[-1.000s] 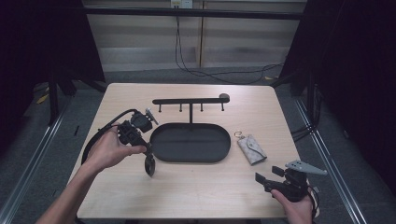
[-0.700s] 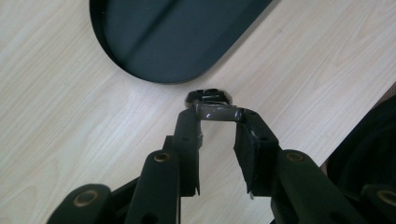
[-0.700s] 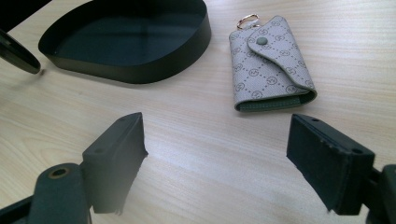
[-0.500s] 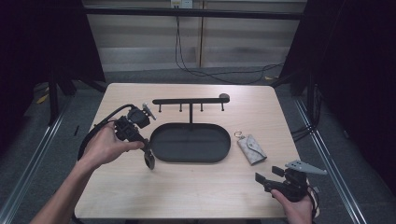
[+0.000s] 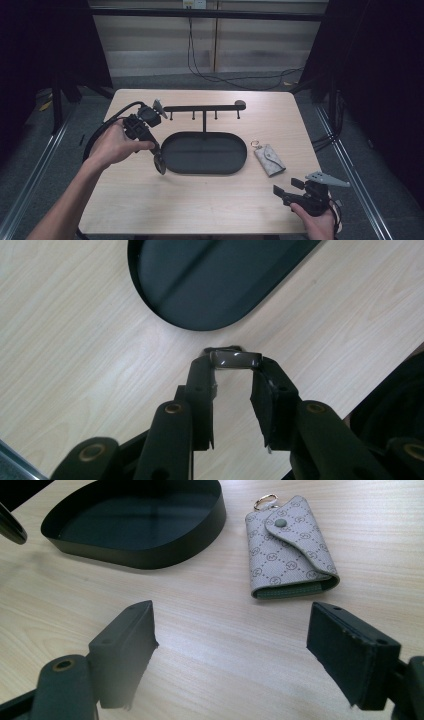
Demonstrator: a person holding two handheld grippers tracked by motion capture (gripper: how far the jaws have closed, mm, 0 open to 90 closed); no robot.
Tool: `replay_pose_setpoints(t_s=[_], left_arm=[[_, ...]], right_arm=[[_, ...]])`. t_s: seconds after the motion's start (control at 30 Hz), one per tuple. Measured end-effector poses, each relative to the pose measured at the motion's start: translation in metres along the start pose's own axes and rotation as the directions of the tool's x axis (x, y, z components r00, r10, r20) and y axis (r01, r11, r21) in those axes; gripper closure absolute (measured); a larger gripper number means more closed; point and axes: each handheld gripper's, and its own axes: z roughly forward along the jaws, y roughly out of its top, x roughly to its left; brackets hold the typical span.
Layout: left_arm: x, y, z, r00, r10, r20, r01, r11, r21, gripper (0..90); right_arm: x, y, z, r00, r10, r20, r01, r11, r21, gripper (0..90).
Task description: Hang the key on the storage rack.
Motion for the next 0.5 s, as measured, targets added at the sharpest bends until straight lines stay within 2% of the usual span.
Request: replay_pose_setpoints(t_s=[0.27, 0.5], left_arm=[[0.004, 0.015, -0.007, 0.9998, -0.018, -0.009, 0.018, 0.9998, 0.007, 71.0], [0.013, 0.024, -0.009, 0.9994, -0.036, 0.004, 0.036, 0.9992, 0.017, 71.0]], right_arm=[[0.000, 0.000, 0.000, 1.0000, 0.000, -0.002, 0.000, 1.000, 0.001, 19.3], [0.000, 0.000, 0.000, 1.0000, 0.001, -0.006, -0.001, 1.000, 0.002, 19.2]])
